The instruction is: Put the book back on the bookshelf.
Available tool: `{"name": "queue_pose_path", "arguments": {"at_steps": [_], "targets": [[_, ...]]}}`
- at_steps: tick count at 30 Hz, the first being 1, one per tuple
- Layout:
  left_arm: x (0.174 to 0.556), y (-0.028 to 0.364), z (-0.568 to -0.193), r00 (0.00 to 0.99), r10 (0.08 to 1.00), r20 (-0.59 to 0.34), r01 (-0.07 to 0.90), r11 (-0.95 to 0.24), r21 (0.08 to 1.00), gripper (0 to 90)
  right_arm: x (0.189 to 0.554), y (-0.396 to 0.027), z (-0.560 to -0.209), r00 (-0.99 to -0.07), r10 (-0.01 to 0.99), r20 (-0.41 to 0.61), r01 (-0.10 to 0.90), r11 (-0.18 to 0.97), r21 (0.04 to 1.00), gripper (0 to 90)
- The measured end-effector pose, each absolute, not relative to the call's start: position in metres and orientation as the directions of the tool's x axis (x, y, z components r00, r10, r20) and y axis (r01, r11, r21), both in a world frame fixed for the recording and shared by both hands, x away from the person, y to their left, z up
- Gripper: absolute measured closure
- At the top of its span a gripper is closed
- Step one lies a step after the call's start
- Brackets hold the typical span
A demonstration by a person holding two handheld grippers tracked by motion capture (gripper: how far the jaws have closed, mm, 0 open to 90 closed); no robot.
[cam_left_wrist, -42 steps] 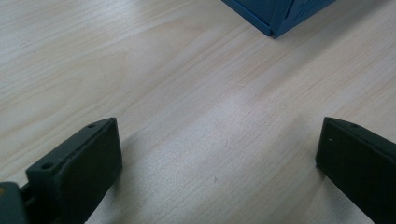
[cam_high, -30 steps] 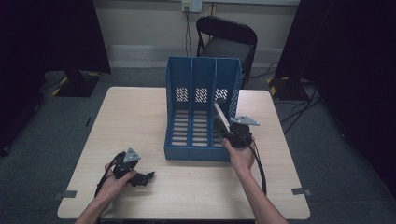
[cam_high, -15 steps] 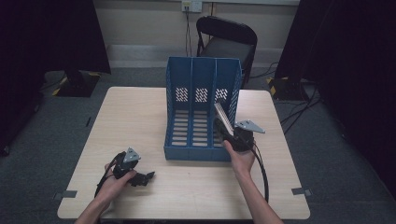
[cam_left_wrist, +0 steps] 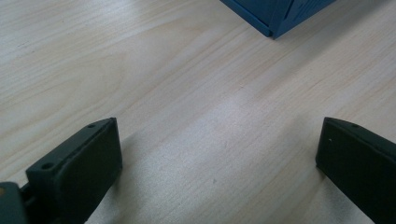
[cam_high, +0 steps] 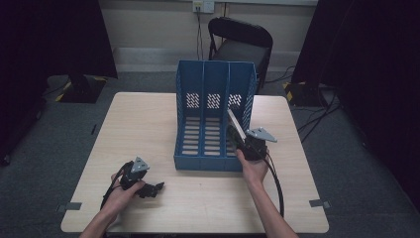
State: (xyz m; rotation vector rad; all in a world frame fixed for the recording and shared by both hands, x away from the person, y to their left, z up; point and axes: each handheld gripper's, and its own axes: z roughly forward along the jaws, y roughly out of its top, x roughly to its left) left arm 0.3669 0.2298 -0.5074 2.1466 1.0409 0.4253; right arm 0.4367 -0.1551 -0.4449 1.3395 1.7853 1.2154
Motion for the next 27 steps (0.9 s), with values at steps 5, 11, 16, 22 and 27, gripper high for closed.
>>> {"name": "queue_pose_path", "arguments": {"at_steps": [5, 11, 16, 22, 27], "targets": [[0.367, 0.23, -0.507, 0.623, 0.782, -0.01, 0.551, -0.43, 0.715, 0.0, 0.436, -0.153, -0.446, -0.272, 0.961, 0.049, 0.394, 0.065, 0.917, 76.0], [0.367, 0.23, -0.507, 0.623, 0.782, -0.01, 0.551, -0.43, 0.715, 0.0, 0.437, -0.151, -0.446, -0.232, 0.971, 0.065, 0.39, 0.031, 0.92, 76.2], [0.367, 0.23, -0.507, 0.623, 0.782, -0.01, 0.551, -0.43, 0.715, 0.0, 0.435, -0.145, -0.445, -0.201, 0.98, 0.003, 0.368, 0.073, 0.927, 76.3], [0.366, 0.229, -0.507, 0.626, 0.78, -0.008, 0.548, -0.433, 0.715, 0.0, 0.432, -0.145, -0.442, -0.154, 0.988, 0.003, 0.364, 0.054, 0.93, 76.4], [0.365, 0.229, -0.507, 0.629, 0.777, -0.009, 0.547, -0.435, 0.715, 0.0, 0.43, -0.145, -0.439, -0.093, 0.996, 0.017, 0.343, 0.015, 0.939, 76.4]]}}
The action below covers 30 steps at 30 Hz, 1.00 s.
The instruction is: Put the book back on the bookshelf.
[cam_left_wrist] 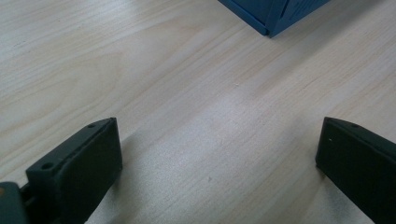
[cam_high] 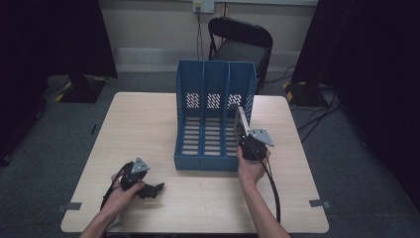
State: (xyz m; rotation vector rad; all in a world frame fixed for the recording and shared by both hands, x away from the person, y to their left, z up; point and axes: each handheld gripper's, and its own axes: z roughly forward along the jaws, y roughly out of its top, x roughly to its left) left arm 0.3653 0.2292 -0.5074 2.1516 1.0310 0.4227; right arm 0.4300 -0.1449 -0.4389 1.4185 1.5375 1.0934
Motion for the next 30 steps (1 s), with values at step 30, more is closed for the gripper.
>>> {"name": "queue_pose_path", "arguments": {"at_steps": [30], "targets": [[0.3645, 0.2289, -0.5074, 0.63, 0.777, -0.011, 0.548, -0.434, 0.715, 0.0, 0.4317, -0.1469, -0.4381, -0.033, 0.999, 0.015, 0.34, -0.003, 0.94, 71.3]]}}
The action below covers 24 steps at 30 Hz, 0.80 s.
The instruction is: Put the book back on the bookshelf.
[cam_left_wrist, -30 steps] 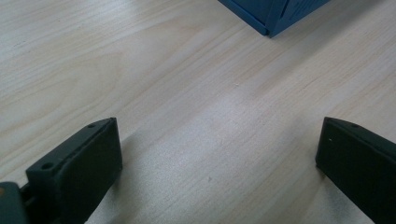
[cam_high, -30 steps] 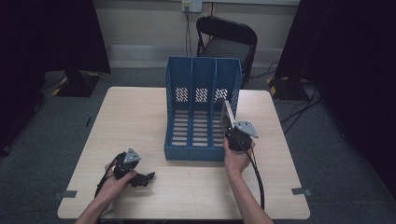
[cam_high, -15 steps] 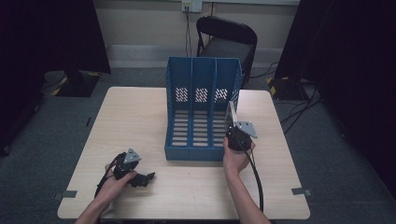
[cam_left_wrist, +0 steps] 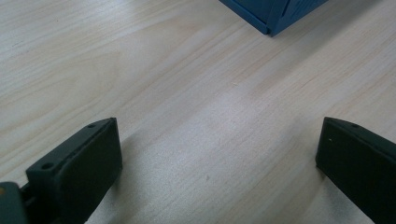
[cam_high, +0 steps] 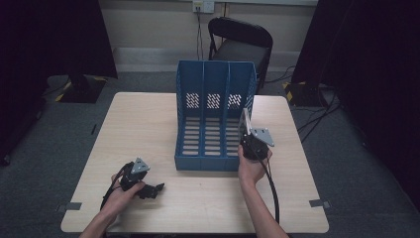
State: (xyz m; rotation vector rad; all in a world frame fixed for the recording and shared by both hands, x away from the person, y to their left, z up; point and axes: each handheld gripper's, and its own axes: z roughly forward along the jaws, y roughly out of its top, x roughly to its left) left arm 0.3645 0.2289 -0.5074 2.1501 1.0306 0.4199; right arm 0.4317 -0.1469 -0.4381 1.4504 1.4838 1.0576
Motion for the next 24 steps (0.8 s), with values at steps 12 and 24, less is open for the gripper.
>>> {"name": "queue_pose_path", "arguments": {"at_steps": [12, 24], "targets": [[0.364, 0.229, -0.507, 0.63, 0.777, -0.011, 0.548, -0.434, 0.715, 0.0, 0.431, -0.137, -0.44, -0.025, 0.998, -0.049, 0.317, 0.055, 0.947, 76.0], [0.364, 0.229, -0.507, 0.63, 0.777, -0.009, 0.547, -0.435, 0.715, 0.0, 0.43, -0.138, -0.44, -0.015, 0.999, -0.04, 0.319, 0.043, 0.947, 75.3]]}}
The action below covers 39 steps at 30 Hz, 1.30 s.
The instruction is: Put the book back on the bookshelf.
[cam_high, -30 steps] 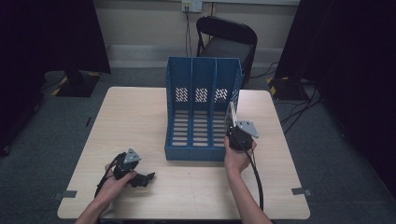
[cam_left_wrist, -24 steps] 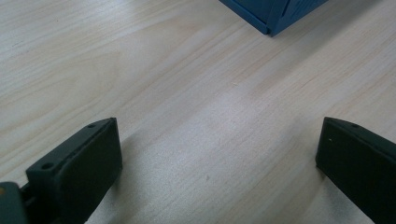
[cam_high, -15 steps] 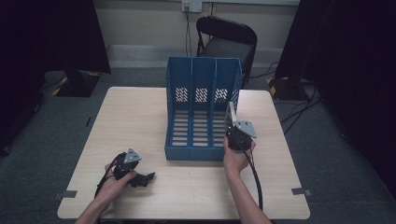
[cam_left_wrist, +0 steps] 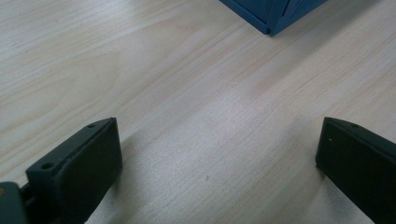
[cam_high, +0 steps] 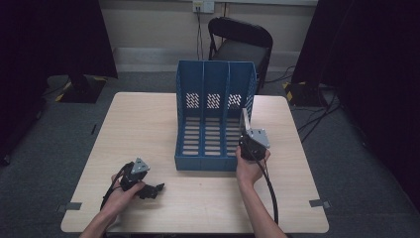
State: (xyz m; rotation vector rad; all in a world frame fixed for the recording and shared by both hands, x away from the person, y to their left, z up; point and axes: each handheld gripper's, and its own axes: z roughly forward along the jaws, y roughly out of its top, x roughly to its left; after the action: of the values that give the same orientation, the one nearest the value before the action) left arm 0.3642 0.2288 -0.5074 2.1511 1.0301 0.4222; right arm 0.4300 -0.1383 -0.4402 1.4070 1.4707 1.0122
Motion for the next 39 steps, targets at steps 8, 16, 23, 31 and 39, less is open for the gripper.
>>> {"name": "queue_pose_path", "arguments": {"at_steps": [8, 16, 23, 31, 39], "targets": [[0.364, 0.229, -0.507, 0.63, 0.777, -0.009, 0.547, -0.435, 0.715, 0.0, 0.434, -0.145, -0.44, -0.048, 0.999, 0.023, 0.345, -0.005, 0.939, 64.0], [0.364, 0.229, -0.507, 0.63, 0.776, -0.009, 0.547, -0.436, 0.715, 0.0, 0.434, -0.146, -0.439, -0.081, 0.996, 0.049, 0.354, -0.017, 0.935, 52.4], [0.364, 0.229, -0.507, 0.63, 0.777, -0.009, 0.547, -0.435, 0.715, 0.0, 0.435, -0.151, -0.438, -0.107, 0.992, 0.068, 0.359, -0.025, 0.933, 45.5], [0.364, 0.229, -0.507, 0.63, 0.777, -0.009, 0.547, -0.435, 0.715, 0.0, 0.435, -0.159, -0.434, -0.165, 0.98, 0.115, 0.361, -0.049, 0.931, 37.7], [0.364, 0.229, -0.507, 0.631, 0.775, -0.005, 0.545, -0.439, 0.714, 0.0, 0.434, -0.169, -0.43, -0.247, 0.959, 0.138, 0.38, -0.035, 0.924, 27.8]]}}
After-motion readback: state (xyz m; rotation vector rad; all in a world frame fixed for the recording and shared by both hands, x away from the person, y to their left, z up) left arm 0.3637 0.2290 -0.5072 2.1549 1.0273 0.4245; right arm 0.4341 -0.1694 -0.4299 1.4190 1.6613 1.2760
